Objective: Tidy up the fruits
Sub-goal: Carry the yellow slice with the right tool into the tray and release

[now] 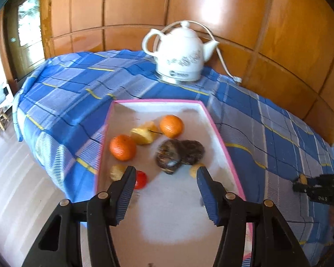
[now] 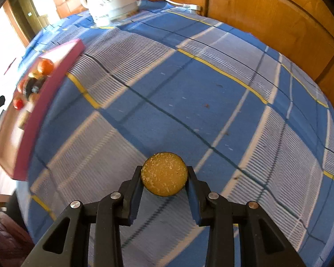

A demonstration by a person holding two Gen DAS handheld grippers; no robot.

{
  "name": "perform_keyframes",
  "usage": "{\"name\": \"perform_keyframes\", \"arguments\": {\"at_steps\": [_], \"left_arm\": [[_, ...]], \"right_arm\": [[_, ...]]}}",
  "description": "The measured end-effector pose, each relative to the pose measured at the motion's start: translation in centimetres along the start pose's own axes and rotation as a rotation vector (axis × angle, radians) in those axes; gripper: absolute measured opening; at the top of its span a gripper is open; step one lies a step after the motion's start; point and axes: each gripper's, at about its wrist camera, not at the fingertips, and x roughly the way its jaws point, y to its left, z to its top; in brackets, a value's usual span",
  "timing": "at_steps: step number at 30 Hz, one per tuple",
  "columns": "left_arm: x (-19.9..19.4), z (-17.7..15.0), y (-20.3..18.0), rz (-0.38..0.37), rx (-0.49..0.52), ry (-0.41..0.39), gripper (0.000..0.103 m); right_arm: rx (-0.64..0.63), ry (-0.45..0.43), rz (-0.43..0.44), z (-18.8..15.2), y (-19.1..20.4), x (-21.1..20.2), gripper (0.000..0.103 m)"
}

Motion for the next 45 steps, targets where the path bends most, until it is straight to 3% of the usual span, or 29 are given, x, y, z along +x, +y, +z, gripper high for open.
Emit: {"name": "perform_keyframes", "arguments": {"at_steps": [12,19,27,32,37,41,45], "left_arm": [[-1.0,0.0,5.6,0.072,-0.121,-0.031,0.058],[-1.1,-0.8,7.1,0.073,-0.157,-0.027,0.058],[-0.8,-1.5,7.9,0.062,-0.177,-0.011,0.058],[-0.5,-1.7,8.0,0.061,-0.184,-0.006,0.058],[-0.6,-1.6,7.6,0.059,-0.174,-0.01,0.059],[-0.7,-1.6,7.1,0.056,-0.163,-0.011,0.061],[-1.1,-1.6,6.8,0.058,-0.152,-0.016,0.063]], "right_arm": [[-0.223,-0.124,0.289,4.6,15.5,-2.5,0.037],[-0.299,-0.095,0.34,7.0,22.6,0.0,0.037],[-0.291,-0.037,0.311,8.1,25.0,4.4,0.04],[-0.254,-0.057,0.345,7.8,23.6,3.7,0.047],[-0.279,-0.096,0.338,6.8,23.2,1.7,0.048],[-0.309,-0.103,0.306,6.4,23.9,1.8,0.034],[-0.314,-0.087,0.283,6.6,24.7,3.1,0.03]]}}
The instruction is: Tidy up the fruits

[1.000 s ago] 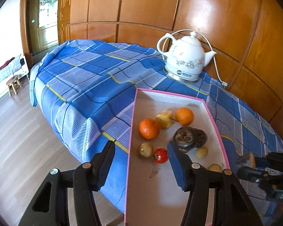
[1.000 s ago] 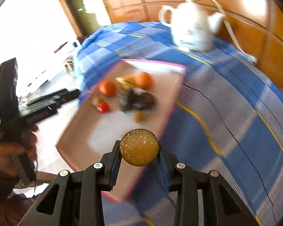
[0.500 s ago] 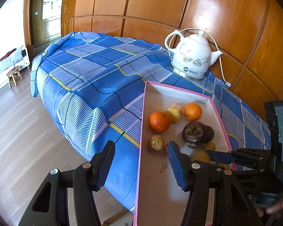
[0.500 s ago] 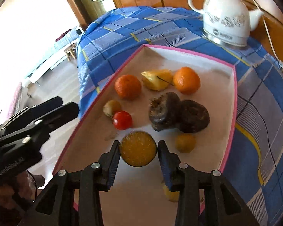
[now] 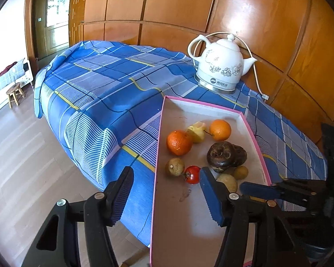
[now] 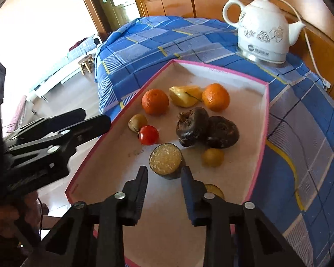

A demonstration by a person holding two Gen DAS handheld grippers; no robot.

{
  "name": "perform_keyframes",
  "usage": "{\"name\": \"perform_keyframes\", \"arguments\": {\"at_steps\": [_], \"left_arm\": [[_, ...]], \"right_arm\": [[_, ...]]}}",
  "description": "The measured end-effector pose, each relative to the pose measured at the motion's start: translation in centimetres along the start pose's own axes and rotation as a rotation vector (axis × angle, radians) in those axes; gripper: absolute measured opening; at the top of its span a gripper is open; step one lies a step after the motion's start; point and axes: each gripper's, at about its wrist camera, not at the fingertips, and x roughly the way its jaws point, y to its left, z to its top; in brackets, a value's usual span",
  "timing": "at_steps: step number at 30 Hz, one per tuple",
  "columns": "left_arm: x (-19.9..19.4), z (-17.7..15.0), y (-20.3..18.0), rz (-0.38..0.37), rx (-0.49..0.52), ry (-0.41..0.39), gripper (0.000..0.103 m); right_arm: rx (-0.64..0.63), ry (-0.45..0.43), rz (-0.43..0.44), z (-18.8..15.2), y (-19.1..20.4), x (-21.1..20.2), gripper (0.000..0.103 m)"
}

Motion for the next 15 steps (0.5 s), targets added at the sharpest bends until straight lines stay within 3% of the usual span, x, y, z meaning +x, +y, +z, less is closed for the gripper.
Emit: {"name": "perform_keyframes", "arguments": {"at_steps": [5,15], "left_arm": [[-0.3,-0.2,0.0,0.003,0.003,-0.003,0.064],[-1.3,-0.6,-1.3,0.003,0.032,-0.033,0.07]], "right_arm": [[0.012,-0.012,-0.055,0.3,0.0,0.4,0.03],[0.052,-0.073,-0.047,-1.2,0.1,-3.1,0.03]]}}
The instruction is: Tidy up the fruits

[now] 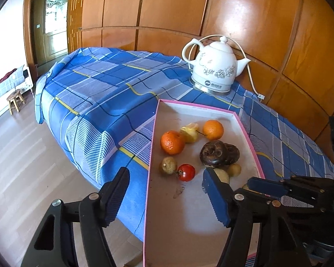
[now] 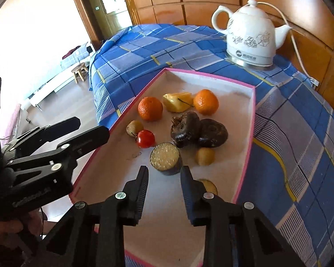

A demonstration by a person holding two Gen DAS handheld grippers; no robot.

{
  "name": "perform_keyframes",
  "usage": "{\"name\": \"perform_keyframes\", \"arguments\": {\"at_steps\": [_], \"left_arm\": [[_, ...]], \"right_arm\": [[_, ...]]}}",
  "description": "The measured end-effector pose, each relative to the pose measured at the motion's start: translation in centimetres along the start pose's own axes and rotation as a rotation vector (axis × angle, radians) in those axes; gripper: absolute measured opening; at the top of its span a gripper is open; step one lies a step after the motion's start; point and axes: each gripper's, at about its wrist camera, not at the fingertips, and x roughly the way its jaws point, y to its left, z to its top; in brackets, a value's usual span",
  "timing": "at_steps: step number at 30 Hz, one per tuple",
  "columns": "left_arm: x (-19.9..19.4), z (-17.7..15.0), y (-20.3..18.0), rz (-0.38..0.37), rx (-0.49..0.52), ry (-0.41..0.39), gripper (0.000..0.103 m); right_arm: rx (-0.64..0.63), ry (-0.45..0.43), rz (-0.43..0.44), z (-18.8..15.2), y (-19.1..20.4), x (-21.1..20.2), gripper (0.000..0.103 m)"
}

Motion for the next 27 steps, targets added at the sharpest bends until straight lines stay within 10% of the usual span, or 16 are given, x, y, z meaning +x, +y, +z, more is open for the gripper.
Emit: {"name": "perform_keyframes", "arguments": {"at_steps": [27], "left_arm": [[-3.2,-2.2,-4.3,0.002,0.104,-0.107,0.103]], "right_arm": [[0.237,-0.147,-0.303,-5.6,-3.1,-5.5,0.037]]}}
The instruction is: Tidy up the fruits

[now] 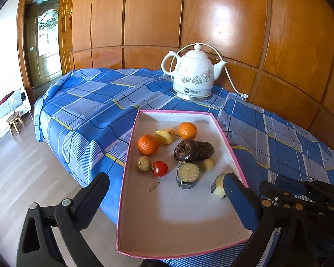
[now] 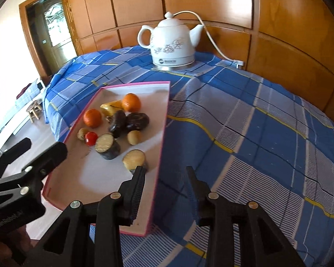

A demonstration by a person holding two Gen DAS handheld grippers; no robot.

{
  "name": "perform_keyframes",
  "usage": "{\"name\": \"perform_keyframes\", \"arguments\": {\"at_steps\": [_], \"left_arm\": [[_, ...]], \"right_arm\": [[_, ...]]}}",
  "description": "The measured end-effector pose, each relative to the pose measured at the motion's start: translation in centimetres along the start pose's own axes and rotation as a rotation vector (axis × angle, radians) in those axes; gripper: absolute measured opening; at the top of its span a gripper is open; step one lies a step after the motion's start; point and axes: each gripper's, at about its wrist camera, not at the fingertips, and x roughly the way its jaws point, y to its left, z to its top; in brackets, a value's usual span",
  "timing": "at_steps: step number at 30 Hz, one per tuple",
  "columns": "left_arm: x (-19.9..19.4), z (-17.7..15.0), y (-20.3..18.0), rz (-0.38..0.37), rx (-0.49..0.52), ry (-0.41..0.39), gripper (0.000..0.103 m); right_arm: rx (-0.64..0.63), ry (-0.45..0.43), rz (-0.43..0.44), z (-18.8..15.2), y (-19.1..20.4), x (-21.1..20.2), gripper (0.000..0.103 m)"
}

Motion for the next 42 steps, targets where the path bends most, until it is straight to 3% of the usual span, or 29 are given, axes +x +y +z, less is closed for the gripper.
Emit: {"name": "perform_keyframes", "arguments": {"at_steps": [15,42], "left_arm": [[-1.0,0.1,-0.2,0.074,0.015,-0.059,0.103],[-1.3,0.2,0.2,0.089,-0.007,-0.071,0.103]], "right_arm": [[-0.03,-0.025,-0.018,-0.4,0.9,-0.8,0.037],[-0.052,-0.04,-0.008,-0.2,1.5,-0.9,0.037]]}}
